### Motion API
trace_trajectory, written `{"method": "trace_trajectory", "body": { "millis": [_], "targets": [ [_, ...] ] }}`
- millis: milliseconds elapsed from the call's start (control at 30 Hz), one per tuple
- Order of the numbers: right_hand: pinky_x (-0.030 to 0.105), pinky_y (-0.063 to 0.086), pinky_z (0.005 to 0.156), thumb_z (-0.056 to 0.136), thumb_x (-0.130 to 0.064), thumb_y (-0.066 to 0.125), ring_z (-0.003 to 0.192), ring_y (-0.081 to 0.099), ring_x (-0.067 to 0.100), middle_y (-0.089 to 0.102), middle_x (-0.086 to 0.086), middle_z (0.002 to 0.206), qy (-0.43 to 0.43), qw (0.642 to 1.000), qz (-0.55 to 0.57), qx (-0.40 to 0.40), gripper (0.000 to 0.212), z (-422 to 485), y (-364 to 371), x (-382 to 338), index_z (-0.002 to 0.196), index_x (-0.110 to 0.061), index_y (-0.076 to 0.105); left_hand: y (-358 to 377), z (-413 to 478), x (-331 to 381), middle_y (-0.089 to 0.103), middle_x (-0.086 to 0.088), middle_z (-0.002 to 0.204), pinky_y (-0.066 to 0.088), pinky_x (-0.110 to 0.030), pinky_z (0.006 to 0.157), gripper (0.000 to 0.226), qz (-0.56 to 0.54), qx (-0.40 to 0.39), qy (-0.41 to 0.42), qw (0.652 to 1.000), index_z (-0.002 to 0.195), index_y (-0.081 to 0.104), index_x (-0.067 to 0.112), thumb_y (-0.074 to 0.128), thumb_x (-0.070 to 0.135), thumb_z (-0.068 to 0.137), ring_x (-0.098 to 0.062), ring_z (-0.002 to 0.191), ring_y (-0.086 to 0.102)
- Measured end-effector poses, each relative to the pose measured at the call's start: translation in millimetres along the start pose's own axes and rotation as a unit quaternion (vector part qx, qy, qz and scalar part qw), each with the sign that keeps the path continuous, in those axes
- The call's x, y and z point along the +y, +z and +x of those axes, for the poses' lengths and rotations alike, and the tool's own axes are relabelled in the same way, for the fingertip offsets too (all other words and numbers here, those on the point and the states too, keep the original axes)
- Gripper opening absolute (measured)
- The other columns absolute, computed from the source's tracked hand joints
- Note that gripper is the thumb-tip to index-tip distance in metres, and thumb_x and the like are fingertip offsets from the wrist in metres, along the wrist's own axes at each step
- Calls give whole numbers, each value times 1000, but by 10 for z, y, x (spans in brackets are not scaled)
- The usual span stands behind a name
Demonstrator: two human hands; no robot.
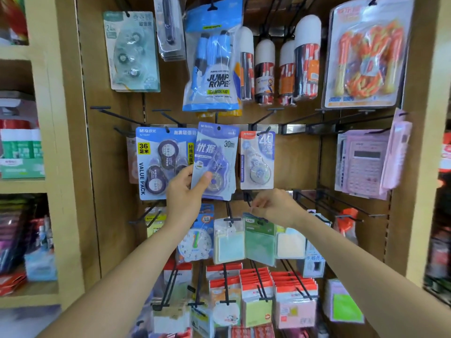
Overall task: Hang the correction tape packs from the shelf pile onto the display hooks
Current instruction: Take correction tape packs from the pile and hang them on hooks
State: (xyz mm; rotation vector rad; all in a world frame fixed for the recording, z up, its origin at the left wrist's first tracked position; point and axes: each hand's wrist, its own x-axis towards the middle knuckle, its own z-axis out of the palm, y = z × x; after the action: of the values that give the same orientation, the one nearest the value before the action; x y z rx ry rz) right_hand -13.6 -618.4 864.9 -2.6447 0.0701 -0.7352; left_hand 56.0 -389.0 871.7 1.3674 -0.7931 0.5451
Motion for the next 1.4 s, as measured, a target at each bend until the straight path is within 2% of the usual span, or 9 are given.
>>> {"method": "trace_trajectory", "body": {
  "millis": [200,467,633,867,1033,1167,1233,1333,1400],
  "targets": [
    [30,55,73,86,-36,71,79,67,11,74,-5,85,6,1000,15,2,16,-20,-15,-34,89,-20,75,-1,-57,-1,77,12,96,58,-47,91,9,-19,52,-33,998,104,73,31,69,29,96,-9,94,73],
    [29,56,68,88,-40,69,75,68,11,74,-6,83,10,1000,3,10,19,-35,-7,-36,88,-22,75,48,32,144,77,10,95,58,-45,91,9,-31,46,-66,996,102,73,27,70,31,95,-7,93,72],
    [25,45,62,89,-45,66,75,65,8,70,-10,80,6,1000,-18,21,18,-60,18,-24,87,-28,71,70,-20,166,78,7,93,58,-45,89,8,-31,41,-66,997,100,73,25,70,29,95,-11,91,73],
    [24,45,61,89,-48,65,73,65,8,72,-10,83,11,999,-25,25,17,-33,52,-5,85,-32,68,78,-49,162,78,12,92,57,-34,85,5,-42,60,-67,995,97,73,29,70,26,95,-6,90,73],
    [25,48,64,89,-48,65,74,65,7,71,-11,83,11,999,-26,22,18,-39,69,14,85,-31,69,95,32,118,74,1,80,56,-50,79,16,54,64,-86,993,85,72,23,71,37,93,-21,81,70],
    [31,54,70,88,-50,63,76,65,7,72,-12,84,12,999,-26,26,23,-43,59,33,87,-29,72,109,-110,121,66,15,97,49,-33,72,33,180,111,10,977,114,59,28,75,40,87,-10,86,64],
    [31,54,70,89,-49,63,75,65,7,72,-12,82,9,999,-24,28,22,-45,58,27,87,-28,72,102,-183,99,63,8,111,49,-32,75,39,232,141,116,955,120,60,23,77,30,86,-14,98,62],
    [30,53,67,89,-49,63,71,65,7,71,-11,79,13,999,-24,22,24,-37,69,18,86,-27,72,102,-130,103,61,0,123,45,-40,87,34,377,122,271,877,118,67,20,73,28,85,-25,112,58],
    [32,55,69,89,-50,62,71,65,7,72,-9,80,15,999,-28,24,26,-32,77,20,86,-27,72,143,26,109,57,-3,136,40,-43,99,43,469,45,298,830,126,65,22,64,39,86,-28,125,52]
  ]
}}
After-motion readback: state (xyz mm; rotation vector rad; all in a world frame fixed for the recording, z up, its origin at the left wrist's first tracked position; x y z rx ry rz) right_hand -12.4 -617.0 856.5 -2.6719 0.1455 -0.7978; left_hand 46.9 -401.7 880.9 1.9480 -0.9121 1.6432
